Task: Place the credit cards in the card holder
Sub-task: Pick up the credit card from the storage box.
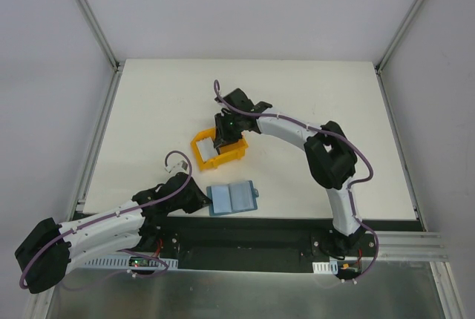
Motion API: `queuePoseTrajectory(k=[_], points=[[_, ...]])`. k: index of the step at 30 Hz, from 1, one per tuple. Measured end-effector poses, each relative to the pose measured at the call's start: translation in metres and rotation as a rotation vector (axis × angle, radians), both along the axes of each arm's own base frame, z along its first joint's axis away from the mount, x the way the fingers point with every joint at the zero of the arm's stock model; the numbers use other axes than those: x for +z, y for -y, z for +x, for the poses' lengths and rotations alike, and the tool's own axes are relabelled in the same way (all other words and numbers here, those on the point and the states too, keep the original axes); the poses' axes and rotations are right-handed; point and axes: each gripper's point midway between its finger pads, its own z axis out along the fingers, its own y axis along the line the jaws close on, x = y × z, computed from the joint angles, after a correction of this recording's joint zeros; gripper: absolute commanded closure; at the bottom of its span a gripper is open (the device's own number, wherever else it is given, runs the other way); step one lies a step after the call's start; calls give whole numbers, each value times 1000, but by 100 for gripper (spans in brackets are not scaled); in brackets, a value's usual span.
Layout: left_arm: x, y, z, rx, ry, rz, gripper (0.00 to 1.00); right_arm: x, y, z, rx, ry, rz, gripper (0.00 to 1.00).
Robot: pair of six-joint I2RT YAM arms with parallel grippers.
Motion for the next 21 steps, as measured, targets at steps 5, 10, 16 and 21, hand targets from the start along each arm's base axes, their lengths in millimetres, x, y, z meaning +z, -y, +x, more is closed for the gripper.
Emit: queuePoseTrajectory(k=[5, 10, 16, 21], points=[[0, 0, 1, 3, 0, 0, 97, 11, 3, 0, -4, 16, 13, 93], [0, 0, 1, 6, 0, -2, 96, 24, 8, 9, -24, 51, 21, 100], [0, 0, 1, 5, 0, -2, 97, 24, 15, 15, -25, 73, 5, 100], [0, 0, 1, 5, 0, -3, 98, 28, 24, 24, -37, 97, -5, 100]])
